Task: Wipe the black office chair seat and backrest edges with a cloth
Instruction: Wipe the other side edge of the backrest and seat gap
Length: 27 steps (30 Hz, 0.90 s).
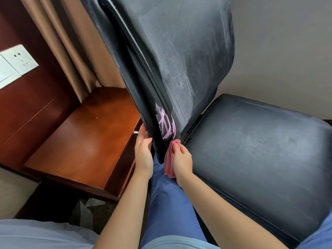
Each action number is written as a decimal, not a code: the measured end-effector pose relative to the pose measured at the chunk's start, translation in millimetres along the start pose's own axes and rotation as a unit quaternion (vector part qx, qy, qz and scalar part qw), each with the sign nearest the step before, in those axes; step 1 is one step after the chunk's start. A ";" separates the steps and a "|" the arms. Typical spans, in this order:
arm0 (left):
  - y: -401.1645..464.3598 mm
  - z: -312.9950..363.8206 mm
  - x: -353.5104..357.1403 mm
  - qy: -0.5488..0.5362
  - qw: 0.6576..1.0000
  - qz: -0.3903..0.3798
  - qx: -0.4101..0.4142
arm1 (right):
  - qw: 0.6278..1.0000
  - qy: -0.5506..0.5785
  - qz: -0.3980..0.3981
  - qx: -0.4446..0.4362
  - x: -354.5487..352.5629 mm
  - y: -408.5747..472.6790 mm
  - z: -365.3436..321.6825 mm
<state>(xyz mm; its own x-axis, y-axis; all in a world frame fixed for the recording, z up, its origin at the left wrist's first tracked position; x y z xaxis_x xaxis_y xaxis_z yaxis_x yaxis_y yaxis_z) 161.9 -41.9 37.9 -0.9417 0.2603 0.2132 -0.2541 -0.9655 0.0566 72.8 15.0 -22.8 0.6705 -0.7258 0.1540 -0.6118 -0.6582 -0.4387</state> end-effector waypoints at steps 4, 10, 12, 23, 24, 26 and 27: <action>-1.0 -4.4 -0.4 -0.010 1.000 0.006 -0.023 | 0.998 0.023 0.043 -0.044 0.2 -3.4 -6.9; 1.9 -1.9 -0.2 -0.010 0.999 0.006 -0.043 | 0.984 -0.006 0.077 -0.161 -6.1 -12.3 -27.7; -0.7 2.5 2.1 -0.012 0.999 0.008 -0.038 | 0.982 -0.053 0.073 -0.163 -8.9 -10.2 -27.2; -0.9 -0.5 -1.3 0.001 0.998 0.017 -0.059 | 0.979 -0.103 0.091 -0.154 -9.0 -13.9 -25.7; -1.2 0.6 -1.4 0.000 0.998 0.022 -0.057 | 0.979 -0.108 0.088 -0.149 -7.2 -13.2 -25.0; -1.0 4.7 -0.2 0.000 0.998 0.027 -0.049 | 0.981 -0.125 0.078 -0.123 -1.9 -6.8 -22.2; -1.3 5.8 0.3 0.002 0.999 0.028 -0.047 | 0.983 -0.135 0.072 -0.104 1.5 -1.6 -18.8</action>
<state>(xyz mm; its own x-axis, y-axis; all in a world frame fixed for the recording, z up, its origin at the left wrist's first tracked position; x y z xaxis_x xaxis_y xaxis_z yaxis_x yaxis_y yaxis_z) 163.2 -40.6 43.6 -0.9559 0.2063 0.2088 -0.2205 -0.9743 -0.0467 66.9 11.2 -5.3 0.6402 -0.7534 -0.1499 -0.7623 -0.5991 -0.2447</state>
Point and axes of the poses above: each hand's wrist, its own y-axis towards the middle knuckle, its own x-axis out of the palm, z = x × y, the point moved 4 cm from there along y, towards the middle knuckle
